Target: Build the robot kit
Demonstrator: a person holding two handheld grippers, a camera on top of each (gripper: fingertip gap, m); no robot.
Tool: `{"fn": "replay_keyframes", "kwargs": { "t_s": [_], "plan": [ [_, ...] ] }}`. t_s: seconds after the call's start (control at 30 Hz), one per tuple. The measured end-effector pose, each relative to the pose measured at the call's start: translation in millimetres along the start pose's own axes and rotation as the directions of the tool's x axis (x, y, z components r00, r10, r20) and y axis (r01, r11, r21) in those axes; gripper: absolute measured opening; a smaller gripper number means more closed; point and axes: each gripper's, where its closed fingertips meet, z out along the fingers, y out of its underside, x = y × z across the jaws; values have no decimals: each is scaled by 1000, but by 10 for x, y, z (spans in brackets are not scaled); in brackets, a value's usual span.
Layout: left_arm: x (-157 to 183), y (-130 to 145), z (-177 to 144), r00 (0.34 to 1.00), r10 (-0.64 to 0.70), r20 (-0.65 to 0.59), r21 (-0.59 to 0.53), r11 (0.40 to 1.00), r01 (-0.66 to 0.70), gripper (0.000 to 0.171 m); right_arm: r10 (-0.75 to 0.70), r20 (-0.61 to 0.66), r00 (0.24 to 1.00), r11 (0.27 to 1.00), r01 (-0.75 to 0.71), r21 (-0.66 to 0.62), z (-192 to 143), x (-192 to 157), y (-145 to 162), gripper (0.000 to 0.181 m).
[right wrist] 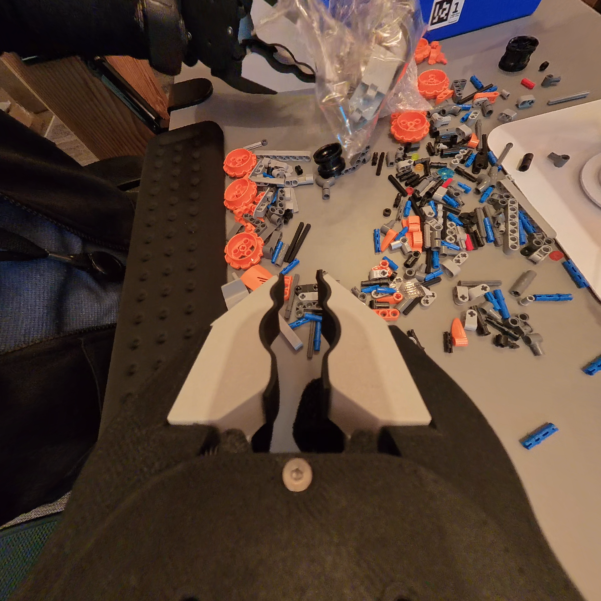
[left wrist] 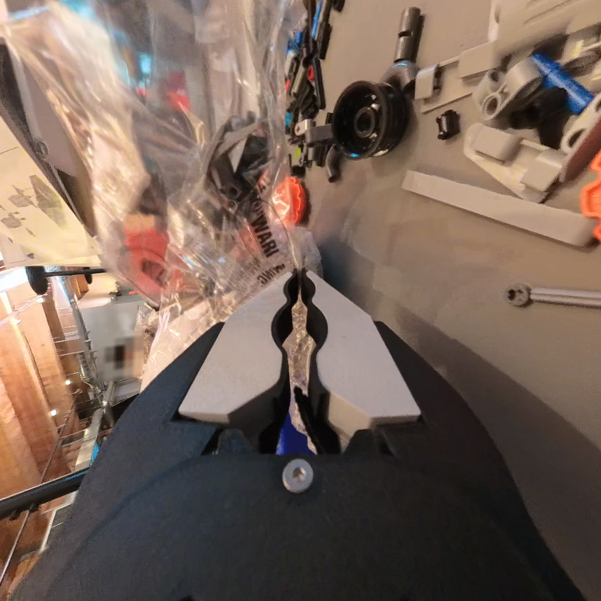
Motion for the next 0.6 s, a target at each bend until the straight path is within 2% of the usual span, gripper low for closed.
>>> {"fn": "replay_keyframes", "kwargs": {
  "t_s": [0.33,0.47,0.6],
  "plan": [
    [-797,-141,-216,985,-91,146,62,995,82,0,9,-5,1000,1000,-9,0,-17,36,32,18],
    [-809,-160,-228,987,-133,96,82,989,125,0,10,-10,1000,1000,-10,1,-23,44,36,18],
    [-630,-273,-228,979,-190,-74,103,975,197,0,4,-3,1000,1000,-4,-6,0,31,29,18]
  ]
}}
